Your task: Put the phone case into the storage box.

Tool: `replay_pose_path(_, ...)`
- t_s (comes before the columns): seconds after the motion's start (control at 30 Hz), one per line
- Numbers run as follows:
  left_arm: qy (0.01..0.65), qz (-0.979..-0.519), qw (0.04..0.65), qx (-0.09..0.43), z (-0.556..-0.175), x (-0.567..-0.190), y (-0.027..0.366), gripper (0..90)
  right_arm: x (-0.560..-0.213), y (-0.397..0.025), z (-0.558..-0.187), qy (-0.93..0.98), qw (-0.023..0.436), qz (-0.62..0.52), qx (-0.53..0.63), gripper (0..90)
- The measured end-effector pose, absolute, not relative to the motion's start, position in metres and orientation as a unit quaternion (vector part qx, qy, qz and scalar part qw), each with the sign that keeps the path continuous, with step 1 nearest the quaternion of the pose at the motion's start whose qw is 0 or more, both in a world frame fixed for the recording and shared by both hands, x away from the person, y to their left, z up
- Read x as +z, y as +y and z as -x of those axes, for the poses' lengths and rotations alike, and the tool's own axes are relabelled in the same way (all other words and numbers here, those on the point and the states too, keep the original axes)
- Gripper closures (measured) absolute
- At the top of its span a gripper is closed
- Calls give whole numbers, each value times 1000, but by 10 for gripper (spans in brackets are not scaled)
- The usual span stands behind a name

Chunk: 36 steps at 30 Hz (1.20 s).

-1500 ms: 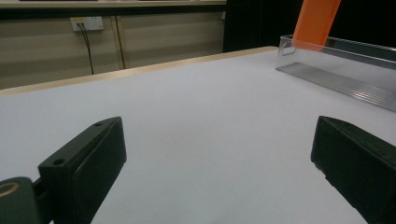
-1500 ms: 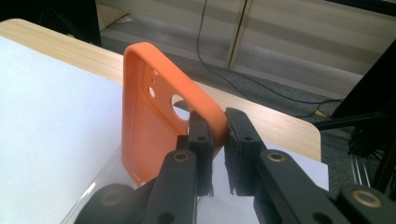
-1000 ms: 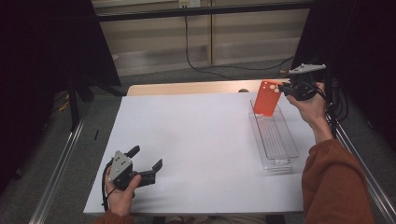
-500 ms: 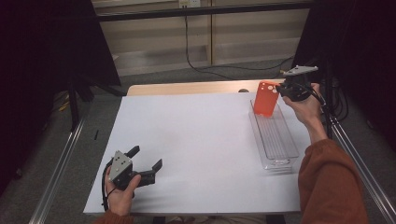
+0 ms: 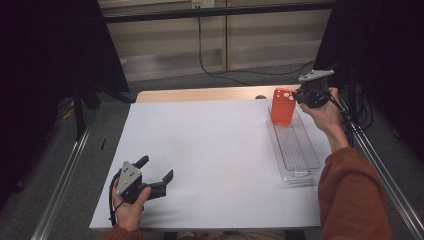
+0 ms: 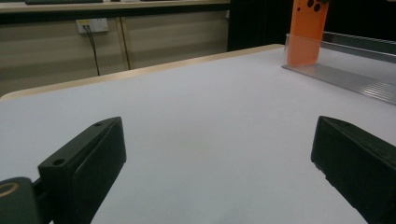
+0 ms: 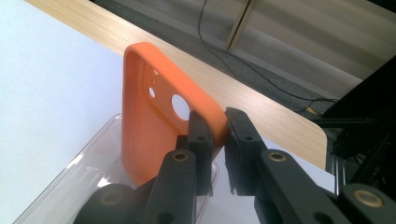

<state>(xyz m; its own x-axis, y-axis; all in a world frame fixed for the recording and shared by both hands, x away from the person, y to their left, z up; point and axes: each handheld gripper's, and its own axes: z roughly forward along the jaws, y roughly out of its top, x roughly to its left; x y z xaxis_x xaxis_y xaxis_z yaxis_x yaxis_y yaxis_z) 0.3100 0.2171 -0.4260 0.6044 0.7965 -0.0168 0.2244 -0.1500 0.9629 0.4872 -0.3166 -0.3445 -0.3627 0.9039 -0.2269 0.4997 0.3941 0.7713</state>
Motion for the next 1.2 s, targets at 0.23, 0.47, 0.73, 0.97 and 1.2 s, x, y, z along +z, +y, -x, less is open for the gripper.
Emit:
replay_pose_path(0.23, 356, -711, 547, 262, -310, -426, 217, 31, -344, -319, -494, 771, 318, -460, 306, 806)
replay_pose_path(0.47, 356, -710, 548, 262, -309, -425, 218, 31, -348, -324, -503, 759, 317, -478, 309, 805)
replay_pose_path(0.73, 356, -709, 550, 262, -308, -425, 219, 31, -348, -319, -508, 755, 318, -483, 309, 802)
replay_pose_path(0.97, 357, -709, 549, 262, -309, -425, 220, 31, -351, -320, -510, 743, 319, -495, 317, 794)
replay_pose_path(1.2, 354, -711, 547, 264, -309, -425, 221, 31, -352, -320, -512, 738, 321, -500, 319, 793)
